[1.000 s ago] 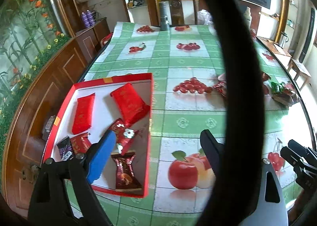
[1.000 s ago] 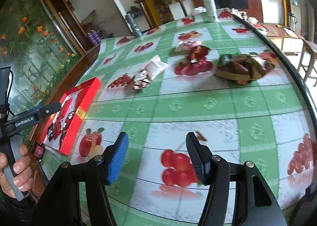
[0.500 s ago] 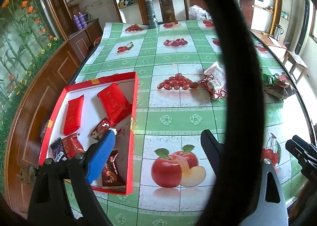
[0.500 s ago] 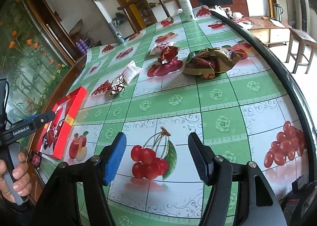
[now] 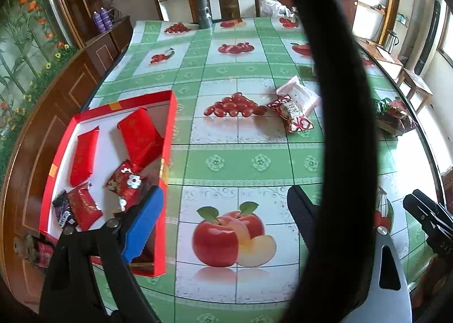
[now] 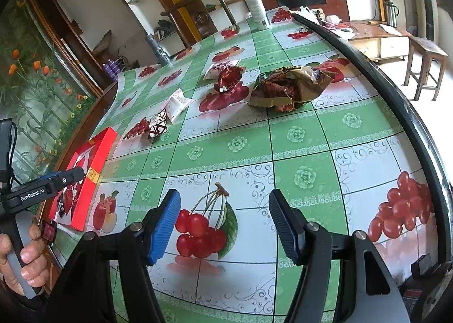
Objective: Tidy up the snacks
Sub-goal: 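Move both tools back over the remaining snacks on the tablecloth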
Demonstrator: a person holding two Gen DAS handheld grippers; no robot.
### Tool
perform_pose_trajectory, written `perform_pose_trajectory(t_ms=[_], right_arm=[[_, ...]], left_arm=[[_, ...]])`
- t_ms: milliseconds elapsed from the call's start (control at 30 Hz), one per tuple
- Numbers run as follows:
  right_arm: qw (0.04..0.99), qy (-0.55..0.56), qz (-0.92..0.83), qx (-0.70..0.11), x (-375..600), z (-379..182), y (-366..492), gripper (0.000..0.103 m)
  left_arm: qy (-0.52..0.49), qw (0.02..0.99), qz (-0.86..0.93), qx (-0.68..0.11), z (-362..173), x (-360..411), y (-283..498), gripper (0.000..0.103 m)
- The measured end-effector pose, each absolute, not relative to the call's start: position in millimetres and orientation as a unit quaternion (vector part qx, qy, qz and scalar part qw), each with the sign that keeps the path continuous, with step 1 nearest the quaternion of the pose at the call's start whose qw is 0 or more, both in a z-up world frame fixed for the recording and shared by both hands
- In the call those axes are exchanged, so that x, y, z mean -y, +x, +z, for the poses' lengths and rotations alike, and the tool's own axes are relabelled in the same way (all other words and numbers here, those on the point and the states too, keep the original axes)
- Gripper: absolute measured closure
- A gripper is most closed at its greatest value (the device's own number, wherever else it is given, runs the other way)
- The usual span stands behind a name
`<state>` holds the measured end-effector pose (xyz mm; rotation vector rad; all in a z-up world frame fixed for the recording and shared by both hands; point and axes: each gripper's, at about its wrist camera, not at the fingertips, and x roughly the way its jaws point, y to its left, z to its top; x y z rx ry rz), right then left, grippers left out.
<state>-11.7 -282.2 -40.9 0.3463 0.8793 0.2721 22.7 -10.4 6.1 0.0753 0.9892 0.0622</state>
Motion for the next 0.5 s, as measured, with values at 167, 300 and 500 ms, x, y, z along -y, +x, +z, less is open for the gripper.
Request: perform_pose_trajectory(t_ms=[167, 300, 500], right_arm=[[0.886, 0.178, 0.104, -0.415, 292, -42, -8, 0.038], [0.886, 0.198, 0.073, -0.413, 306, -42, 1, 0.036], [0.888, 0.212, 0.040, -0.406, 313, -40, 27, 0.031]], left_arm=[[0.039, 0.876, 0.021, -0.480, 1, 19, 28, 0.014], [0.040, 0.875, 0.014, -0.483, -3, 23, 32, 0.014], [0.033, 0.874, 0.009, -0.485, -7, 28, 45, 0.014]])
